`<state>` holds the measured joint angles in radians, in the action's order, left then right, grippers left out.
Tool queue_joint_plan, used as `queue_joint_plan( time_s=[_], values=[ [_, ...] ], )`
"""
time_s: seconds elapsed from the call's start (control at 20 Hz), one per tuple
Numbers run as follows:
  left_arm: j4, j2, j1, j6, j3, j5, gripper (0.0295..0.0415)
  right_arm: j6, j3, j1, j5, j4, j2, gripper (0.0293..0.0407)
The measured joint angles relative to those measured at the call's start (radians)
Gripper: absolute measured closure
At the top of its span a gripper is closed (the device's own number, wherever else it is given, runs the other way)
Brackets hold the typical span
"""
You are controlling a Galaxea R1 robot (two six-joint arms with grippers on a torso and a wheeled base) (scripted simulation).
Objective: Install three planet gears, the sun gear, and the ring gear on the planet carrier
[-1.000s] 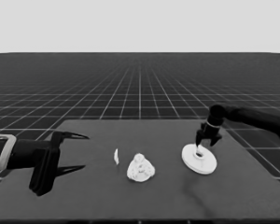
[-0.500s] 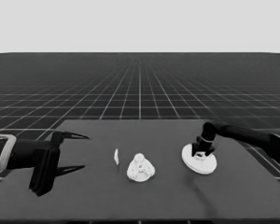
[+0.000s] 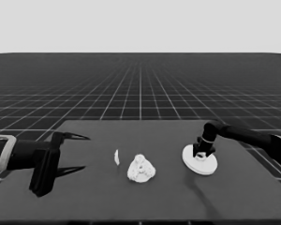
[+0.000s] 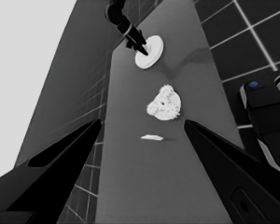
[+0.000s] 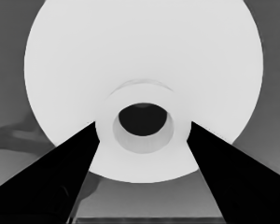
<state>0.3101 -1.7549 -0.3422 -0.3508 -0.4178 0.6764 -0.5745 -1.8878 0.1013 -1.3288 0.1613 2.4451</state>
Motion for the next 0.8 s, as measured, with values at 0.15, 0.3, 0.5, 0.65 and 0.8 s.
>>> queue_joint_plan(
  time_s=[0.15, 0.3, 0.5, 0.65, 0.8],
  values=[
    [0.000, 0.000, 0.000, 0.000, 0.000, 0.000, 0.0326, -0.048, 0.123, -0.142, -0.126, -0.069, -0.061, 0.0351],
    [0.000, 0.000, 0.000, 0.000, 0.000, 0.000, 0.0326, -0.048, 0.127, -0.174, -0.151, -0.088, -0.063, 0.0351],
    [0.000, 0.000, 0.000, 0.000, 0.000, 0.000, 0.0326, -0.048, 0.126, -0.180, -0.156, -0.092, -0.063, 0.0351],
    [0.000, 0.000, 0.000, 0.000, 0.000, 0.000, 0.0326, -0.809, 0.453, -0.140, -0.207, -0.007, 0.348, 0.0351],
    [0.000, 0.000, 0.000, 0.000, 0.000, 0.000, 0.0326, -0.815, 0.271, -0.131, -0.212, -0.002, 0.562, 0.0351]
  ],
)
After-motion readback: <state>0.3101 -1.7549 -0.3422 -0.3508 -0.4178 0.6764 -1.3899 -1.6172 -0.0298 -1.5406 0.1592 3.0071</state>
